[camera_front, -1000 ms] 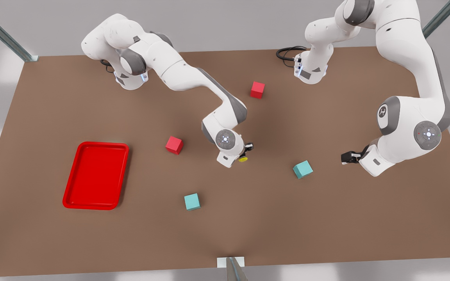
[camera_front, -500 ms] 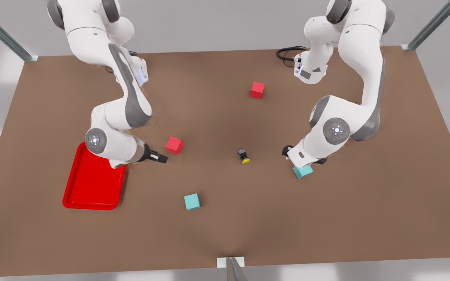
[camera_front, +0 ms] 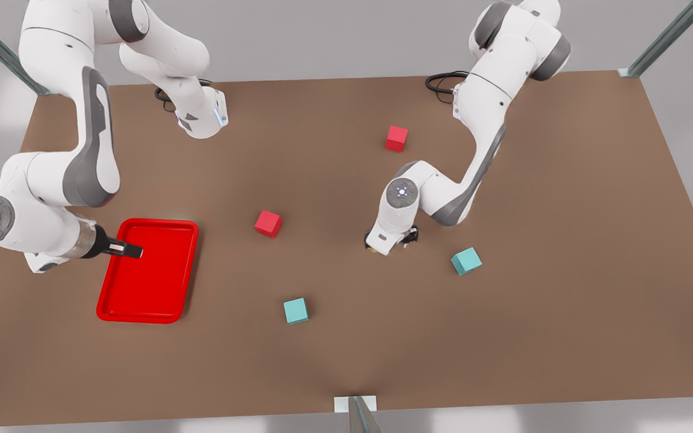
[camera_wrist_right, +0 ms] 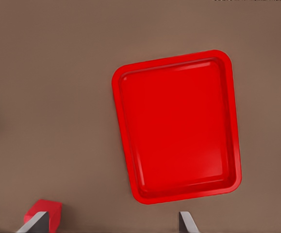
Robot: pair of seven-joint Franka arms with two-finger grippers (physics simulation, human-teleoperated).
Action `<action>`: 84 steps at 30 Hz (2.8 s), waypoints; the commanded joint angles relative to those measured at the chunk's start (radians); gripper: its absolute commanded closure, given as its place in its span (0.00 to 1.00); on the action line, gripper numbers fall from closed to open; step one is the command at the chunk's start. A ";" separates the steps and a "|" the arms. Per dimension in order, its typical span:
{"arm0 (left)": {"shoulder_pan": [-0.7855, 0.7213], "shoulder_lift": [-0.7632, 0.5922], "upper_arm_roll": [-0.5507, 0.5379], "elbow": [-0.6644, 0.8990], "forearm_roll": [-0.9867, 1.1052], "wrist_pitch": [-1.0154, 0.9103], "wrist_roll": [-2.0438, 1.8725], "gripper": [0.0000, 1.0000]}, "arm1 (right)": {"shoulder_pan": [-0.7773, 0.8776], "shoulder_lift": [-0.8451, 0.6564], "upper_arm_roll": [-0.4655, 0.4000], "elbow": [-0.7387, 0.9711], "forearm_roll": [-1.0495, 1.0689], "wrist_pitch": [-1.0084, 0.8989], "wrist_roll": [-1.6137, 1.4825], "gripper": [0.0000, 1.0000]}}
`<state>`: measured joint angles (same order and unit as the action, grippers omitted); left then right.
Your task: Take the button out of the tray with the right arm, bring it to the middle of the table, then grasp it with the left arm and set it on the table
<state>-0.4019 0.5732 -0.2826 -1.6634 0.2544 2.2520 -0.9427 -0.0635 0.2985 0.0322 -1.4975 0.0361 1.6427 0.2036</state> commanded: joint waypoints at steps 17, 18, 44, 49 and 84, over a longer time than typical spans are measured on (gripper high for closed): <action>-0.048 0.065 0.000 -0.069 0.180 0.103 -0.855 0.00 | -0.004 0.122 -0.005 0.099 -0.022 -0.012 -0.224 0.00; -0.048 0.079 0.000 -0.065 0.203 0.104 -0.849 0.00 | -0.004 0.122 -0.005 0.099 -0.022 -0.012 -0.224 0.00; -0.052 0.140 -0.049 -0.134 0.244 0.216 -0.736 0.01 | 0.002 0.133 -0.003 0.131 -0.018 -0.041 -0.221 0.00; -0.049 0.140 -0.049 -0.134 0.244 0.215 -0.737 0.06 | 0.002 0.133 -0.003 0.131 -0.018 -0.043 -0.222 0.00; 0.152 -0.007 -0.083 -0.128 0.499 0.139 -0.804 0.53 | 0.007 0.133 -0.003 0.128 -0.019 -0.043 -0.202 0.00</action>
<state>-0.2545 0.5671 -0.3653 -1.7920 0.6422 2.3910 -1.6807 -0.0560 0.4323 0.0291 -1.3704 0.0163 1.5984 -0.0070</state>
